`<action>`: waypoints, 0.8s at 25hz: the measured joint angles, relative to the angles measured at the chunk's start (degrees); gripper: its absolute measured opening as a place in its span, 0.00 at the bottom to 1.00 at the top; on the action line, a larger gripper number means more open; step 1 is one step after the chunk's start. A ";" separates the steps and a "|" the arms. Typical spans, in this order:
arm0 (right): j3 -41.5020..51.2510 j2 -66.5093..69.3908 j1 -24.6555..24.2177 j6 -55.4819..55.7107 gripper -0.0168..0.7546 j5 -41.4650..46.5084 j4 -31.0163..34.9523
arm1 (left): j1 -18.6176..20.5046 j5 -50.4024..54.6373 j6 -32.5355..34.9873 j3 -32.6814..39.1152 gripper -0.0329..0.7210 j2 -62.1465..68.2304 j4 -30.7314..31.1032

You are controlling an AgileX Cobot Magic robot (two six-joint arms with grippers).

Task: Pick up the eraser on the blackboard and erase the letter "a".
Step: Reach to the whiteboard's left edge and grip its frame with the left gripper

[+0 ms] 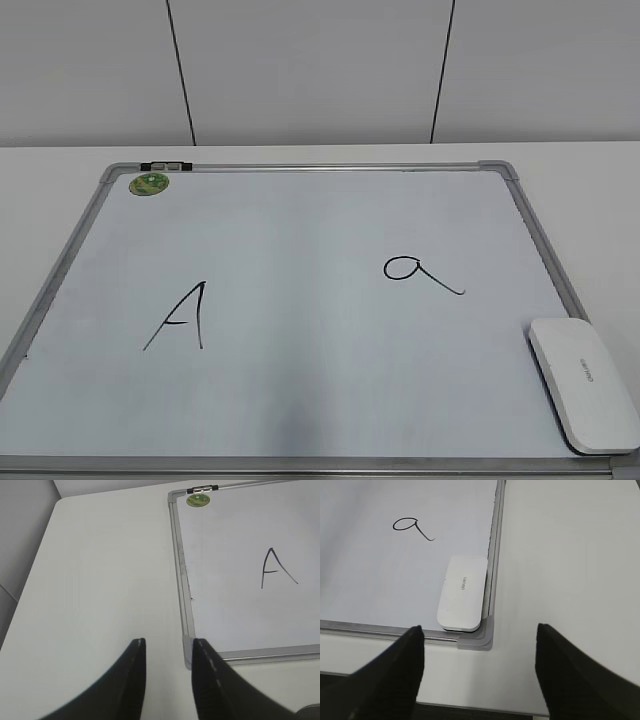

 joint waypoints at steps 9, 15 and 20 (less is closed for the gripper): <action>0.00 0.00 0.00 0.00 0.69 0.00 0.00 | 0.00 0.00 0.00 0.00 0.34 0.00 0.00; 0.00 0.00 0.00 0.00 0.69 0.00 0.00 | 0.00 0.00 0.00 0.00 0.35 0.00 0.00; 0.00 0.00 0.00 0.00 0.69 0.00 0.00 | 0.00 0.00 0.00 0.00 0.34 0.00 0.00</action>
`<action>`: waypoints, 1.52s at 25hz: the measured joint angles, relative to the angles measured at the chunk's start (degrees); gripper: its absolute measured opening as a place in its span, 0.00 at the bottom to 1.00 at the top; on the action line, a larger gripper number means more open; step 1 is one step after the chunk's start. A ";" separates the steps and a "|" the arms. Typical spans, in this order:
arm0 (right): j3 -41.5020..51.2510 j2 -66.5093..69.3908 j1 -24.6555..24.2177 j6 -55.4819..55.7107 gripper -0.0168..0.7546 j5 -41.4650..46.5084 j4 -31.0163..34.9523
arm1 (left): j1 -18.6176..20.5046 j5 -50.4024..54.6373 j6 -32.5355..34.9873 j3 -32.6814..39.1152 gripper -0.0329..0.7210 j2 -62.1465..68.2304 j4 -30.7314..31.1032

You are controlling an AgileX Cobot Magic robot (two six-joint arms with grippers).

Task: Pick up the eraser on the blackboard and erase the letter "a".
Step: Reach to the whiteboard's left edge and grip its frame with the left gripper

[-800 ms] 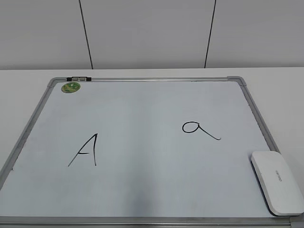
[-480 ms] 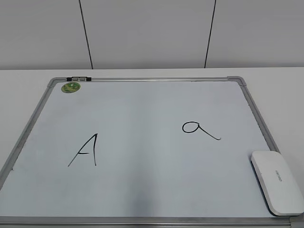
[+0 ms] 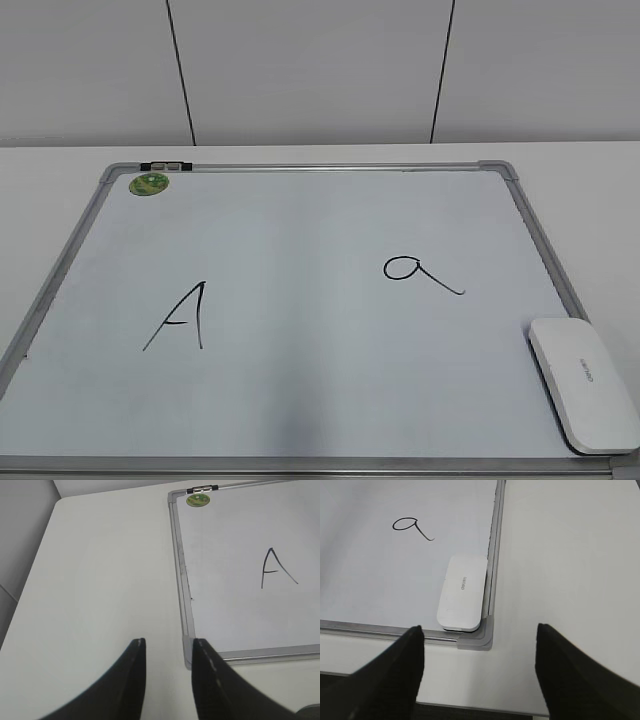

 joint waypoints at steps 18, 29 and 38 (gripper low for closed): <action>0.00 0.00 0.00 0.00 0.69 0.00 0.00 | 0.00 -14.22 0.00 -3.13 0.91 8.30 1.13; 0.00 0.00 0.00 0.00 0.69 0.00 0.00 | -0.22 -31.63 0.00 -4.36 0.91 39.67 0.01; 0.00 0.00 0.00 0.00 0.69 0.00 0.00 | -0.22 -31.22 0.00 -15.55 0.90 61.97 -1.03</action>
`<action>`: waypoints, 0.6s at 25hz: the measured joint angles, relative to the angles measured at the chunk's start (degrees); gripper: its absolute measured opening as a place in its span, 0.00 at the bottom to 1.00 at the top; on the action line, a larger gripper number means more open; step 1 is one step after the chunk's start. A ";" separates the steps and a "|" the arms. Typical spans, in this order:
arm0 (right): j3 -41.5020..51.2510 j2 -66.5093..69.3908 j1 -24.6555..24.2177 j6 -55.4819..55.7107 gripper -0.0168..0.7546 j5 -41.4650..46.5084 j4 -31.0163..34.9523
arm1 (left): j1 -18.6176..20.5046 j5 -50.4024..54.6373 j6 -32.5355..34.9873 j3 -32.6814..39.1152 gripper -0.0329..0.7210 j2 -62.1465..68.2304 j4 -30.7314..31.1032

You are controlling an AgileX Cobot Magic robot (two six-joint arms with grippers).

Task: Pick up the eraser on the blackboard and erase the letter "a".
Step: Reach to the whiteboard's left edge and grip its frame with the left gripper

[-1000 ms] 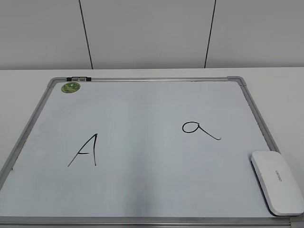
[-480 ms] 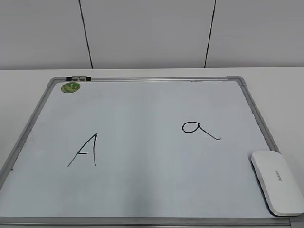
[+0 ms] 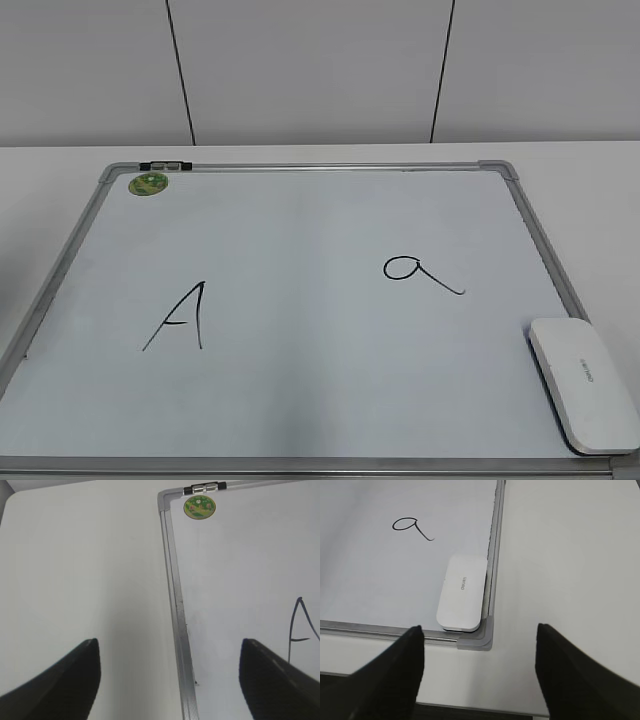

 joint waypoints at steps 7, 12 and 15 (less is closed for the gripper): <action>0.00 0.00 0.00 0.00 0.69 0.00 0.00 | 0.00 9.03 0.00 -11.77 0.89 14.66 -2.29; 0.00 0.00 0.00 0.00 0.69 0.00 0.00 | 0.00 14.57 0.24 -18.46 0.87 25.00 -2.33; 0.00 0.00 0.00 0.00 0.69 0.00 0.00 | 0.00 18.01 0.65 -21.79 0.86 31.09 -2.82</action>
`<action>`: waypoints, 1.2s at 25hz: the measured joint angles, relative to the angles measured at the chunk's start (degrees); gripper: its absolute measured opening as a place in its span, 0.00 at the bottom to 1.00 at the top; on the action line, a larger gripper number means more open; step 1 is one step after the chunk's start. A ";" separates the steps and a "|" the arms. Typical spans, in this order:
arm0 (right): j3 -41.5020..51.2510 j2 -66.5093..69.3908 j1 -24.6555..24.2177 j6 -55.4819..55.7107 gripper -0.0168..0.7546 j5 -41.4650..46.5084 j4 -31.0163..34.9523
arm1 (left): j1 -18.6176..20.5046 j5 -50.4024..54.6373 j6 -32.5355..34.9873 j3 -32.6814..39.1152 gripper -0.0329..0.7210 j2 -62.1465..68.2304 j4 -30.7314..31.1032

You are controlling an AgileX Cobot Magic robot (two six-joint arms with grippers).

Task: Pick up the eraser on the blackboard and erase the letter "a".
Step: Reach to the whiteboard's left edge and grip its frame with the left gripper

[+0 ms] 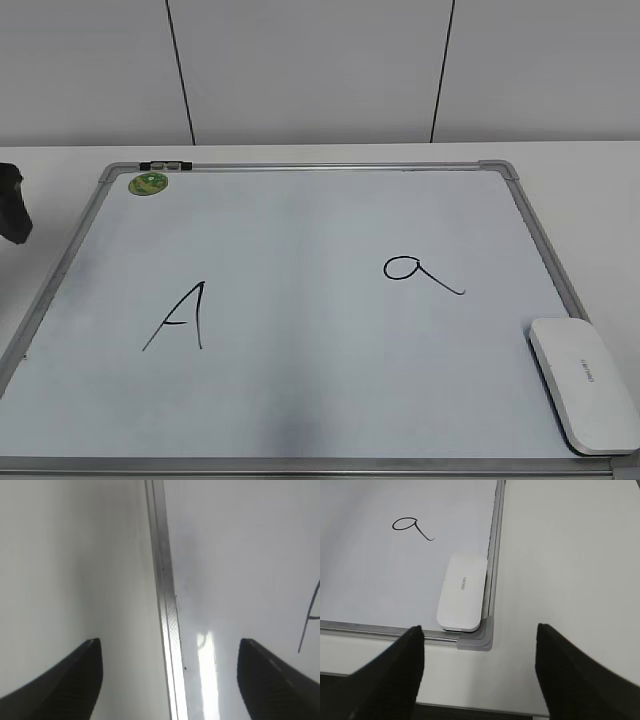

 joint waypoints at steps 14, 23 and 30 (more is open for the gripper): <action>0.00 0.00 0.00 0.00 0.69 0.00 0.00 | 6.26 4.83 13.63 -8.00 0.83 15.71 -14.13; 0.00 0.00 0.00 0.00 0.69 0.00 0.00 | 12.12 5.52 19.63 -10.81 0.69 18.99 -23.16; 0.00 0.00 0.00 0.00 0.69 0.00 0.00 | 12.39 7.60 20.06 -14.19 0.50 23.76 -25.68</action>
